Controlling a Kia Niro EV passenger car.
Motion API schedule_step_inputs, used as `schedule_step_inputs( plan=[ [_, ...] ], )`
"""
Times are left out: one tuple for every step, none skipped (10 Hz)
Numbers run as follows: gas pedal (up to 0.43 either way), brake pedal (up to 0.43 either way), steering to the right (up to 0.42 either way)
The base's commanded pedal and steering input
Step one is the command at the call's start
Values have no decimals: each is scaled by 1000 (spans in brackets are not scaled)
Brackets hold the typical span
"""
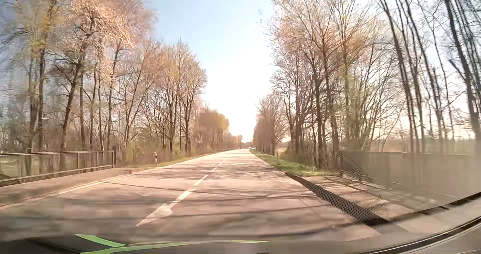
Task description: Follow the waypoints while adhering to traffic rules and regulations
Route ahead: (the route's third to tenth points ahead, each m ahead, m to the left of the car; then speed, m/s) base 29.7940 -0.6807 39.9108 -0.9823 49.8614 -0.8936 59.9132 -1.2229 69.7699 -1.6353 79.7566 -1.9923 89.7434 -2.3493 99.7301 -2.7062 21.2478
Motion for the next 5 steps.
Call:
schedule_step_inputs(
  plan=[
    [118, 0, 0],
    [110, 0, 0],
    [110, 0, 0],
    [110, 0, 0],
    [110, 0, 1]
  ],
)
